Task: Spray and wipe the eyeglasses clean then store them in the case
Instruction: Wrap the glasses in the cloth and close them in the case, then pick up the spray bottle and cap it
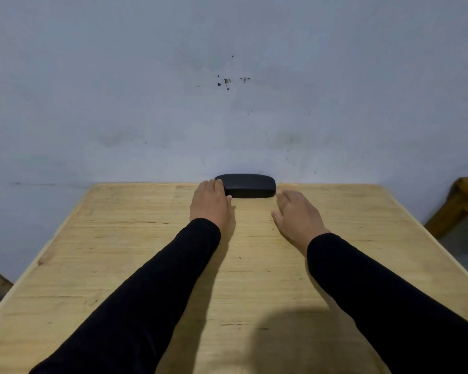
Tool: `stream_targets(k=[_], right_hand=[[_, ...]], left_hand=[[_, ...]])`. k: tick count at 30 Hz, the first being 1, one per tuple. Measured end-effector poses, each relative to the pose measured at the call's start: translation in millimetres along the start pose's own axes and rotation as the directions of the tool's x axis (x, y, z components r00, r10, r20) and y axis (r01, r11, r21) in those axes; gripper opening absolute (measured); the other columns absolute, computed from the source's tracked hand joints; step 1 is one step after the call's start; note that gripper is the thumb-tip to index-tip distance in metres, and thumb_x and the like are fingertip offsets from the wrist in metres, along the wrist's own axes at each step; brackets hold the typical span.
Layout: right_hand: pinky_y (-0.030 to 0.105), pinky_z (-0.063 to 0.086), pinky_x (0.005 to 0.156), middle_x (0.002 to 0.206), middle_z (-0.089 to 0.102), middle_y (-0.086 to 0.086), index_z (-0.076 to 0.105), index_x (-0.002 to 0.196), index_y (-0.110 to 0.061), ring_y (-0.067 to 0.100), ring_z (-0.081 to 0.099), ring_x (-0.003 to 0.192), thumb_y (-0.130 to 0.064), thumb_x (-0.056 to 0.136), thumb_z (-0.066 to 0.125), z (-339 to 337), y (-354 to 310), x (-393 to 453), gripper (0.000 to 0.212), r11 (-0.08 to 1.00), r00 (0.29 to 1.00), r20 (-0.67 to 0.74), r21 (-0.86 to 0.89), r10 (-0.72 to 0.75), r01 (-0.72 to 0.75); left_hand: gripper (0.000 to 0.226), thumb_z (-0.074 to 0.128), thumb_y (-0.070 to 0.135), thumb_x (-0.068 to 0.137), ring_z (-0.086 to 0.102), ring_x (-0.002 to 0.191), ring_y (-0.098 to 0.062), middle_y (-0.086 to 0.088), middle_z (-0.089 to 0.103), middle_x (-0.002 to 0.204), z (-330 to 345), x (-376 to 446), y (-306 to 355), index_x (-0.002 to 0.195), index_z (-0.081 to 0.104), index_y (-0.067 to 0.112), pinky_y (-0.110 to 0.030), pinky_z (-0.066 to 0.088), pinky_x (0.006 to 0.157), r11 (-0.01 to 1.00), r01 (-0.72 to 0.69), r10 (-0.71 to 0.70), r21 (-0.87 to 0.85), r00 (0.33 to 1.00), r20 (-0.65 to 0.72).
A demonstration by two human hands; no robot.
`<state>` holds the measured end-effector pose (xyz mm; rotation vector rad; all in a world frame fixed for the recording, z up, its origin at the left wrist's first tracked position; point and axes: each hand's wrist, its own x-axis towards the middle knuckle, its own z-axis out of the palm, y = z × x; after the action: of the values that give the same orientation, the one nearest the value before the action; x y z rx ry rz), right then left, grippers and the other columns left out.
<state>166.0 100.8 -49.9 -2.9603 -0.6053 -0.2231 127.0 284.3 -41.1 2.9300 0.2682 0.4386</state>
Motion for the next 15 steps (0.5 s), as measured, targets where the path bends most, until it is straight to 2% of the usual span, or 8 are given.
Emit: stream_targets(k=[6, 10, 15], right_hand=[[0.032, 0.036, 0.109, 0.134, 0.051, 0.007, 0.044, 0.134, -0.007, 0.021, 0.044, 0.126, -0.035, 0.099, 0.033, -21, 2, -35, 0.046, 0.992, 0.998, -0.053, -0.126, -0.040, 0.033], [0.031, 0.037, 0.106, 0.134, 0.050, 0.009, 0.043, 0.134, -0.005, 0.022, 0.044, 0.125, -0.033, 0.099, 0.036, -50, 15, -54, 0.046, 0.997, 0.993, -0.117, -0.073, -0.014, 0.006], [0.031, 0.032, 0.107, 0.140, 0.045, 0.011, 0.040, 0.138, -0.003, 0.023, 0.037, 0.133, -0.031, 0.099, 0.038, -94, 41, -88, 0.048, 0.996, 0.982, -0.183, -0.065, 0.040, -0.052]], left_hand=[[0.039, 0.031, 0.031, 0.098, 0.046, 0.112, -0.025, -0.012, 0.053, 0.120, -26, -17, 19, 0.124, 0.041, 0.003, -0.034, 0.037, 0.100, 0.992, -0.086, 0.088, 0.090, 0.996, -0.018], [0.038, 0.031, 0.030, 0.098, 0.045, 0.110, -0.025, -0.012, 0.053, 0.116, -47, -29, 44, 0.120, 0.043, 0.002, -0.036, 0.037, 0.099, 0.985, -0.154, 0.159, 0.074, 0.985, -0.065], [0.042, 0.030, 0.029, 0.098, 0.042, 0.118, -0.028, -0.015, 0.050, 0.123, -67, -45, 92, 0.125, 0.040, -0.001, -0.037, 0.032, 0.105, 0.964, -0.259, 0.264, 0.057, 0.960, -0.098]])
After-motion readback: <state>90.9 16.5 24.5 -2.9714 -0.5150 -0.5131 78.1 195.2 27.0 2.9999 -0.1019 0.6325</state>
